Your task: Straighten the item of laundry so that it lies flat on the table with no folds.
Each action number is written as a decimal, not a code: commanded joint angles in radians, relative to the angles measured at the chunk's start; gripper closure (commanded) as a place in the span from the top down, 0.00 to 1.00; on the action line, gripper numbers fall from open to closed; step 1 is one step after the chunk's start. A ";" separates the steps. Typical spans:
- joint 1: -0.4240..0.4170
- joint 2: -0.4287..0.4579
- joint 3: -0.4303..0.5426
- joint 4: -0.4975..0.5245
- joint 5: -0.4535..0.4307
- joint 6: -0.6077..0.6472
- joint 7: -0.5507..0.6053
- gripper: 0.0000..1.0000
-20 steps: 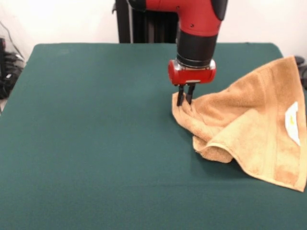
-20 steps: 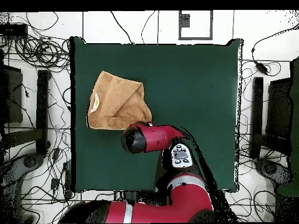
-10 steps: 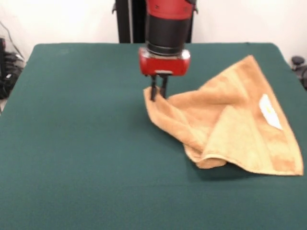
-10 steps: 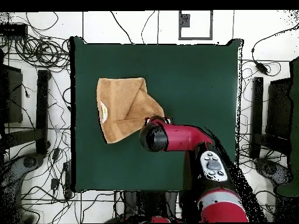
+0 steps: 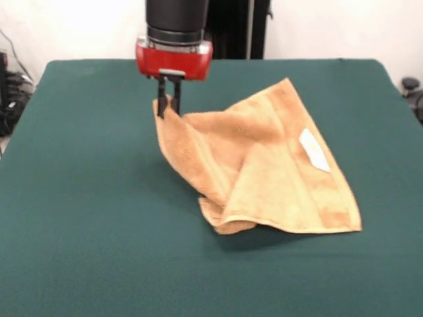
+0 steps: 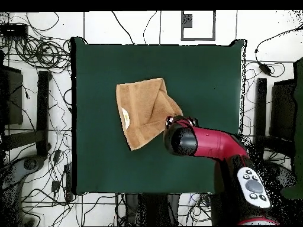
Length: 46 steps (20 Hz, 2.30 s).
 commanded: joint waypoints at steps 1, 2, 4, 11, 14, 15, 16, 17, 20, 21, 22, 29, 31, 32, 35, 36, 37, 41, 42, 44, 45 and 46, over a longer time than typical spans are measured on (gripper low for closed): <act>-0.018 -0.031 0.164 0.081 -0.062 0.144 -0.116 0.00; -0.020 -0.036 0.164 0.085 -0.064 0.146 -0.110 0.00; -0.012 -0.046 0.153 0.090 -0.070 0.139 -0.086 0.00; 0.026 -0.097 0.095 0.163 -0.092 0.075 0.015 0.00; 0.026 -0.093 0.087 0.194 -0.106 0.019 0.044 0.00; 0.024 -0.093 0.087 0.205 -0.108 0.007 0.050 0.00; 0.024 -0.094 0.084 0.214 -0.111 -0.005 0.057 0.00; 0.023 -0.096 0.083 0.225 -0.113 -0.014 0.062 0.00; 0.023 -0.106 0.077 0.251 -0.121 -0.030 0.075 0.00; 0.024 -0.111 0.074 0.260 -0.123 -0.035 0.081 0.00; 0.029 -0.115 0.066 0.266 -0.129 -0.043 0.088 0.00; 0.038 -0.081 0.047 0.279 -0.148 -0.114 0.115 0.00; 0.037 -0.086 0.047 0.289 -0.146 -0.114 0.116 0.00; 0.037 -0.090 0.048 0.293 -0.144 -0.112 0.117 0.00; 0.032 -0.103 0.057 0.300 -0.136 -0.097 0.114 0.00; 0.033 -0.107 0.056 0.302 -0.134 -0.096 0.115 0.00; 0.034 -0.106 0.056 0.301 -0.133 -0.099 0.116 0.00; 0.034 -0.093 0.058 0.290 -0.131 -0.109 0.118 0.00; 0.035 -0.090 0.057 0.289 -0.130 -0.110 0.120 0.00; 0.035 -0.094 0.057 0.293 -0.129 -0.110 0.121 0.00; 0.027 -0.097 0.065 0.298 -0.127 -0.105 0.117 0.00; 0.028 -0.103 0.067 0.303 -0.124 -0.102 0.118 0.00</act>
